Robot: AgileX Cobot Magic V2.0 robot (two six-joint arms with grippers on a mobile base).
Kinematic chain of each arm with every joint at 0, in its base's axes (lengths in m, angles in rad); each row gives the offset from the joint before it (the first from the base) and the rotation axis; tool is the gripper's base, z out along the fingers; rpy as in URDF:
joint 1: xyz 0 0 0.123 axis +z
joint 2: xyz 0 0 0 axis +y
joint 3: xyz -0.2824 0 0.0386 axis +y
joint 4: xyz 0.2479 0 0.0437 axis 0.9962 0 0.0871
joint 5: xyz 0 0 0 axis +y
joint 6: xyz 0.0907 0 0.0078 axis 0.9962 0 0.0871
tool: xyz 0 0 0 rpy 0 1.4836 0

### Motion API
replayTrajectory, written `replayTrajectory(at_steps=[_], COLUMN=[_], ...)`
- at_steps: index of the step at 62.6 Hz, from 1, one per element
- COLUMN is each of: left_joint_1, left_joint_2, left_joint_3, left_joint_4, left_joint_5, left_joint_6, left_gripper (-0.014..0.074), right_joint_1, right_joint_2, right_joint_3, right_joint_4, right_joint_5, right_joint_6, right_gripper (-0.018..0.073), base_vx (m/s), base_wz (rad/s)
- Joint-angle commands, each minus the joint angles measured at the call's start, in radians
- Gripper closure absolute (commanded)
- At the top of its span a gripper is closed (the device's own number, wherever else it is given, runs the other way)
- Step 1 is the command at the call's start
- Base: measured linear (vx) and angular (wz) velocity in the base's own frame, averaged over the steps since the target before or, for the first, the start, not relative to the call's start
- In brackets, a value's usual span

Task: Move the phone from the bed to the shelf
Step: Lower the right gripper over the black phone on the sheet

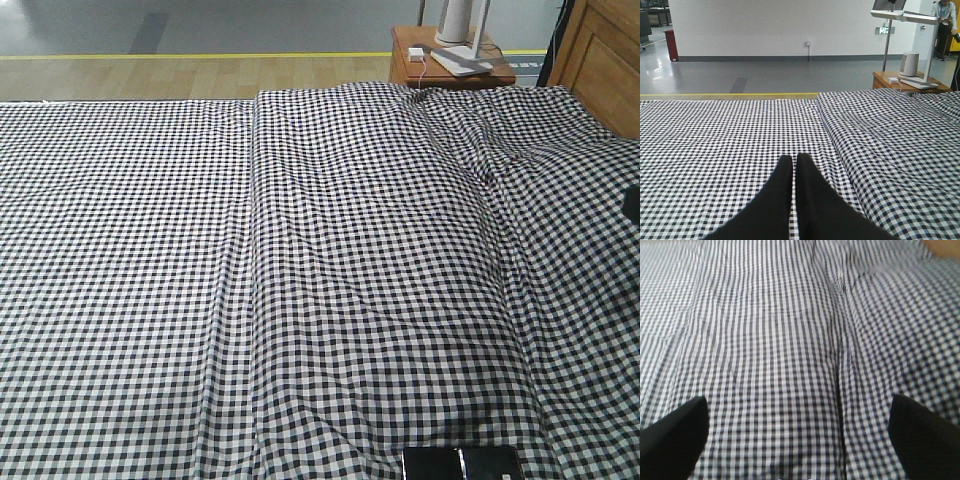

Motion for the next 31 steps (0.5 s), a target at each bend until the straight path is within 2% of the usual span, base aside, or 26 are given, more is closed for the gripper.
replayTrajectory(at_steps=[1,7,14,18,24,31], left_joint_1=[-0.004,-0.004,-0.004,-0.004,-0.004,-0.004], left_joint_2=[-0.013,-0.013,-0.013,-0.013,-0.013,-0.013], left_joint_3=[-0.021,-0.021,-0.021,-0.021,-0.021,-0.021], left_joint_4=[-0.009,-0.009,-0.009,-0.009,-0.009,-0.009], left_joint_5=[-0.072,-0.072,-0.072,-0.072,-0.072,-0.072], left_joint_6=[-0.006,-0.006,-0.006,-0.006,-0.006,-0.006], left_gripper=[0.0595,0.0595,0.0595,0.0595,0.0595,0.0595], right_joint_1=[-0.006,-0.03,-0.122,-0.186,-0.296,-0.38], right_joint_2=[0.102,0.234,0.367,0.431,0.544,0.661], right_joint_3=[-0.117,-0.198,-0.247,-0.256,-0.257,-0.257], right_joint_4=[-0.018,-0.024,0.013,0.063,0.188,0.335], right_joint_5=[0.068,0.159,0.184,0.181,0.181,0.18], right_joint_6=[0.01,0.003,-0.042,-0.089,-0.231,-0.369], right_gripper=[-0.0113,-0.0109,-0.0104,-0.0101,-0.0095,-0.0092], base_vx=[0.0,0.0,0.0,0.0,0.0,0.0], base_wz=[0.0,0.0,0.0,0.0,0.0,0.0])
